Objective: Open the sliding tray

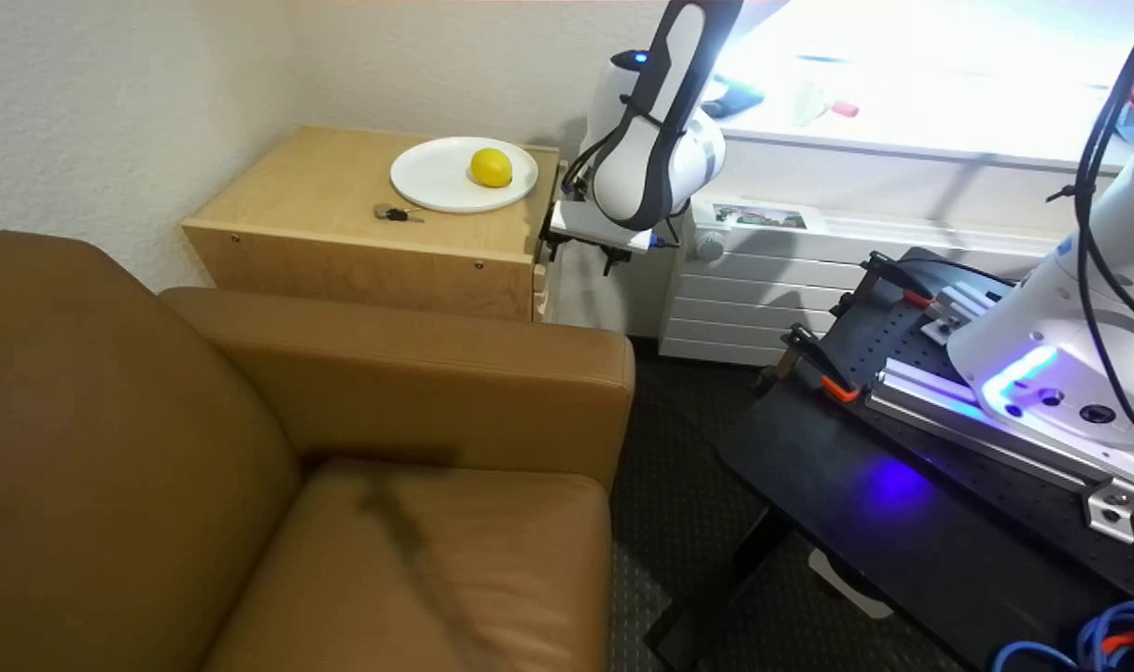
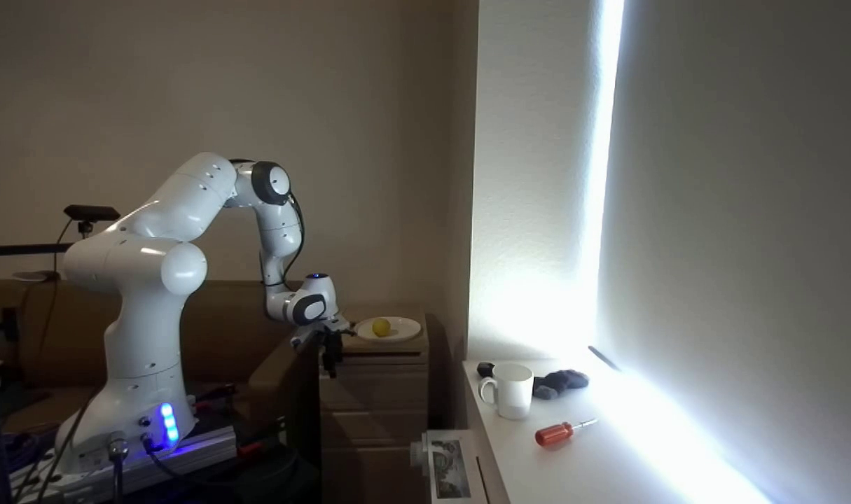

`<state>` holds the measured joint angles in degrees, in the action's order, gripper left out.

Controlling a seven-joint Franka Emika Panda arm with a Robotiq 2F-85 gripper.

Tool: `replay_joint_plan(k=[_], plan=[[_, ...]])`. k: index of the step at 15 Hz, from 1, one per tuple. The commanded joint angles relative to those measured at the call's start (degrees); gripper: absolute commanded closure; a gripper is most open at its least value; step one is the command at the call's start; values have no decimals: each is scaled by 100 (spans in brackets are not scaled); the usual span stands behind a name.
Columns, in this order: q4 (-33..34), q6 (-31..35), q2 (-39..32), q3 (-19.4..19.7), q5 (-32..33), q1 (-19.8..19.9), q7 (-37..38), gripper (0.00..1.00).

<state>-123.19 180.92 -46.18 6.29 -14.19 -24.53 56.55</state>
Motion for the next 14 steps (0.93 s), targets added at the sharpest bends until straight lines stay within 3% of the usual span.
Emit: replay_joint_plan(k=[1, 8, 9, 14], plan=[[-197, 56, 209, 107, -145, -166, -177, 0], [-449, -316, 802, -140, -170, 155, -301, 0], [-193, -90, 446, 18, -207, -50, -148, 0], [-104, -210, 396, 29, -229, -66, -100, 0]])
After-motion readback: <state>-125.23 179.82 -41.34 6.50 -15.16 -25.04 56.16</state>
